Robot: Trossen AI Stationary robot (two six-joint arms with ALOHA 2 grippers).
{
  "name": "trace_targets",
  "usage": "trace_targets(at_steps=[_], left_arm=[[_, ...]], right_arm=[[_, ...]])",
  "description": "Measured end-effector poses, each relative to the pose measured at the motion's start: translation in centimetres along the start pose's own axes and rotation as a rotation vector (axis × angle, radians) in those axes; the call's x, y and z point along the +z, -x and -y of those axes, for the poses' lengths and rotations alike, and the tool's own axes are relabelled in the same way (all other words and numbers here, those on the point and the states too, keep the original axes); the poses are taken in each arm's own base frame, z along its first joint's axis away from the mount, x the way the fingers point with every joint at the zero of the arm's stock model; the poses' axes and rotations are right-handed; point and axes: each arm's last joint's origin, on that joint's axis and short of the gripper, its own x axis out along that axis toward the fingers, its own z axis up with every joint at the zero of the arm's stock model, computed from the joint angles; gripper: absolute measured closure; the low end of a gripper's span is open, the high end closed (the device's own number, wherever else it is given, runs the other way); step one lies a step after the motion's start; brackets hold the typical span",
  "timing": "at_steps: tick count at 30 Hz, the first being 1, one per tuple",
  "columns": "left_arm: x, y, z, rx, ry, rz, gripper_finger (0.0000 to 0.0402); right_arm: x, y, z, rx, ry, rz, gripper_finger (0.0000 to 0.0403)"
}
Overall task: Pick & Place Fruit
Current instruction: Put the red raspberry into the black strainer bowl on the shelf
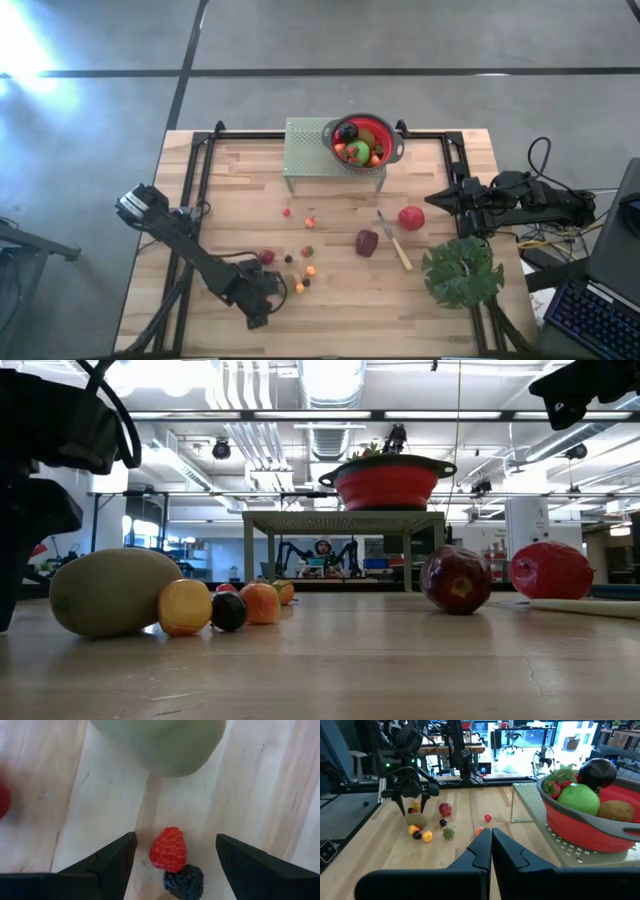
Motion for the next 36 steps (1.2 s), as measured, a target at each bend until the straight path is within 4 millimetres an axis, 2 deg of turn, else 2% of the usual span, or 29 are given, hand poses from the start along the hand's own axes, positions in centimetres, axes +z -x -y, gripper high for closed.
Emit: trace_targets(at_steps=[14, 31, 36], left_arm=[[-0.06, -0.08, -0.41, 0.063, -0.002, 0.032, 0.0127], [-0.13, -0.12, -0.55, 0.074, -0.008, 0.025, 0.0265], [-0.13, -0.12, -0.54, 0.073, -0.008, 0.025, 0.0291]], right_arm=[[0.01, 0.00, 0.00, 0.000, 0.000, 0.000, 0.0394], [0.00, 0.00, 0.00, 0.000, 0.000, 0.000, 0.0394], [0.00, 0.00, 0.00, 0.000, 0.000, 0.000, 0.0394]])
